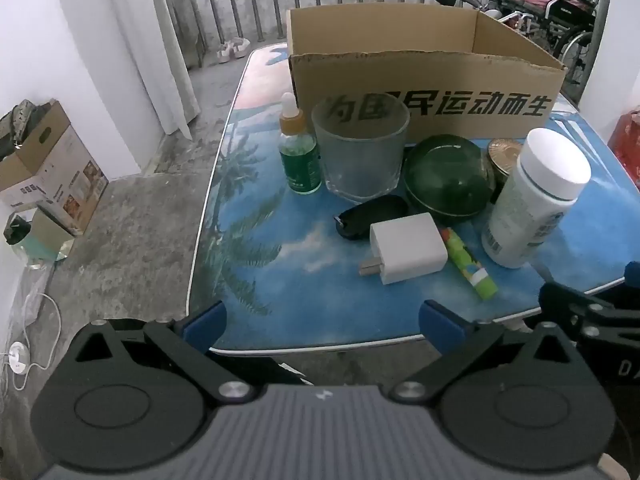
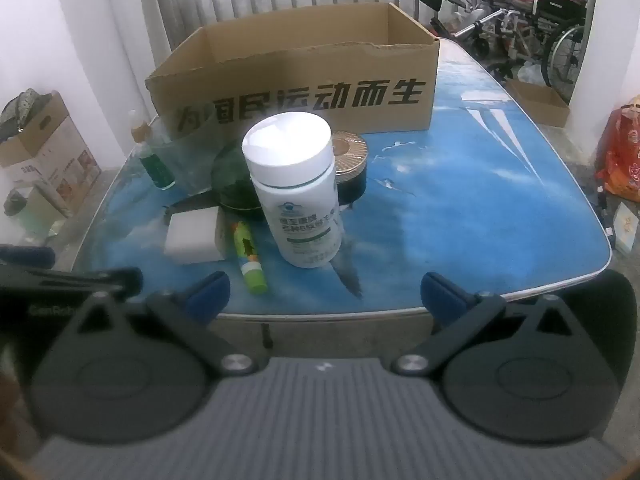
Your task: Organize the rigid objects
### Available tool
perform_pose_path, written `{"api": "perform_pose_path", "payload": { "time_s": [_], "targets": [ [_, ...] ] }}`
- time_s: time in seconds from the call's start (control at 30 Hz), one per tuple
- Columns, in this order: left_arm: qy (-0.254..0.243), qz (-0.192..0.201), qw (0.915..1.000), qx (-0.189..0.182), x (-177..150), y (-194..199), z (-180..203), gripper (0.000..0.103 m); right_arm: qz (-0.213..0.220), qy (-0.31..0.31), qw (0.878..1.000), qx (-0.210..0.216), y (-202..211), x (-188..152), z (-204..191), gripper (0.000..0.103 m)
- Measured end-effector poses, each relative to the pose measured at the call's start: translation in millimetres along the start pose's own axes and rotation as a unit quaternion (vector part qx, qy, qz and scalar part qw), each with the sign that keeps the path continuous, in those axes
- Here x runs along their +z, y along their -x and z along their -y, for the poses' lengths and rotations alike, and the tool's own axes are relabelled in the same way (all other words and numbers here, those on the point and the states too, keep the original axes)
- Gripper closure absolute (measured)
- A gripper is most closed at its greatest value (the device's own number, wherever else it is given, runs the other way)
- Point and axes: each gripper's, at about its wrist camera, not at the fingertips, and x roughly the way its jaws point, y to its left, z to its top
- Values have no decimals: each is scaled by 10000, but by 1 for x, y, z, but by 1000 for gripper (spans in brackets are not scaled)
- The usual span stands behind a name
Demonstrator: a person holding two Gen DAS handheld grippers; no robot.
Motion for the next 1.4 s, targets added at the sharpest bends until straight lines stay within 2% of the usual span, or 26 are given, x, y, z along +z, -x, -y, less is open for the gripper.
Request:
{"api": "perform_pose_path", "payload": {
  "time_s": [1.4],
  "targets": [
    [36,-44,10000,27,-3,-1,-3,0,-33,75,9999,-139,-1,0,-3,1]
  ]
}}
